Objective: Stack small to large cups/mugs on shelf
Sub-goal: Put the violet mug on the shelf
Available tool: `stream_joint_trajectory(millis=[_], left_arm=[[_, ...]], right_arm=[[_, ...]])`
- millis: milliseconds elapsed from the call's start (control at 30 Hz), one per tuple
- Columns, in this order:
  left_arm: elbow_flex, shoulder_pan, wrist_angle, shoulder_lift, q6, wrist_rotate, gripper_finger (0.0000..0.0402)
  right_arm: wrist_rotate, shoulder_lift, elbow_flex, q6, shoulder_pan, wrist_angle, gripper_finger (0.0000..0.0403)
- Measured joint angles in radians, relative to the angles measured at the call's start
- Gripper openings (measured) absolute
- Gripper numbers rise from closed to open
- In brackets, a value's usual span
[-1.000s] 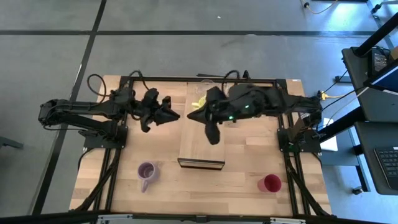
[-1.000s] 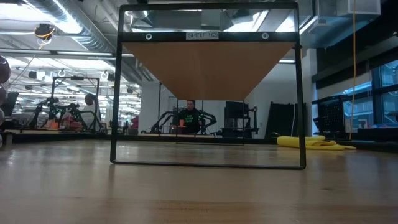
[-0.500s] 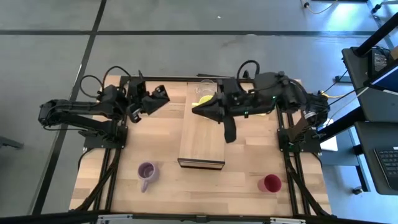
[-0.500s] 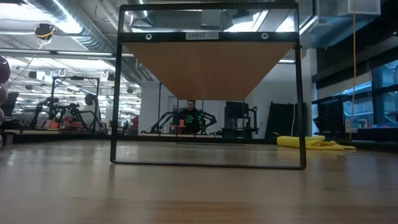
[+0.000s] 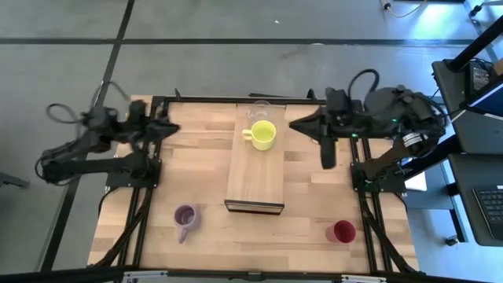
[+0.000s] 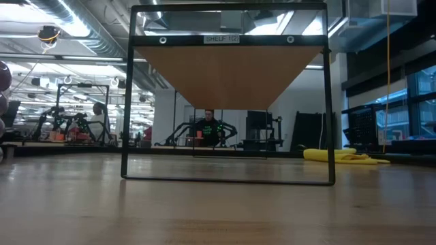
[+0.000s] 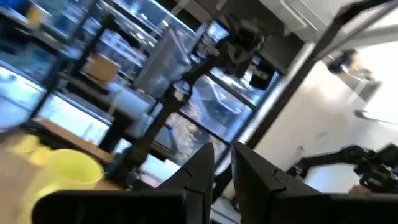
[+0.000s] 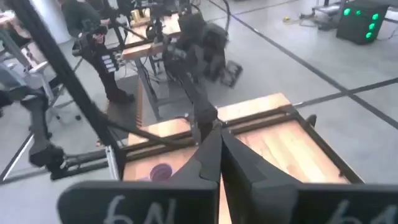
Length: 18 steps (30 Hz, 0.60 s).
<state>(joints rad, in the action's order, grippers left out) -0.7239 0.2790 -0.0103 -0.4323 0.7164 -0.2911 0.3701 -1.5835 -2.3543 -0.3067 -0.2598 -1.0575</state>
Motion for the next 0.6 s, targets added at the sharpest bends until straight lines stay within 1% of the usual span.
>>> stream_joint_trajectory(millis=[67,133,200,300,400,500,600], left_arm=[[-0.002,-0.008,-0.152,0.1,0.019,0.039,0.0052],[-0.002,-0.025,-0.34,0.169,0.068,0.049,0.0052],[0.001,-0.042,-0.494,0.205,0.124,0.037,0.0052],[0.001,-0.061,-0.637,0.236,0.203,0.001,0.0052],[0.001,-0.074,-0.724,0.242,0.271,-0.069,0.0052],[-0.002,-0.081,-0.745,0.218,0.348,-0.163,0.0052],[-0.075,-0.086,-0.744,0.163,0.386,-0.19,0.0052]], right_arm=[[0.003,0.003,-0.002,-0.002,-0.011,-0.017,0.001],[0.007,-0.002,0.0,-0.003,-0.018,-0.036,0.001],[0.019,-0.007,0.011,-0.005,-0.02,-0.037,0.001],[0.047,-0.007,0.019,-0.029,-0.02,-0.041,0.001],[0.048,-0.006,0.019,-0.064,-0.02,-0.06,0.001],[0.052,-0.006,0.019,-0.13,-0.02,-0.128,0.001],[0.082,-0.006,0.019,-0.191,-0.02,-0.213,0.001]])
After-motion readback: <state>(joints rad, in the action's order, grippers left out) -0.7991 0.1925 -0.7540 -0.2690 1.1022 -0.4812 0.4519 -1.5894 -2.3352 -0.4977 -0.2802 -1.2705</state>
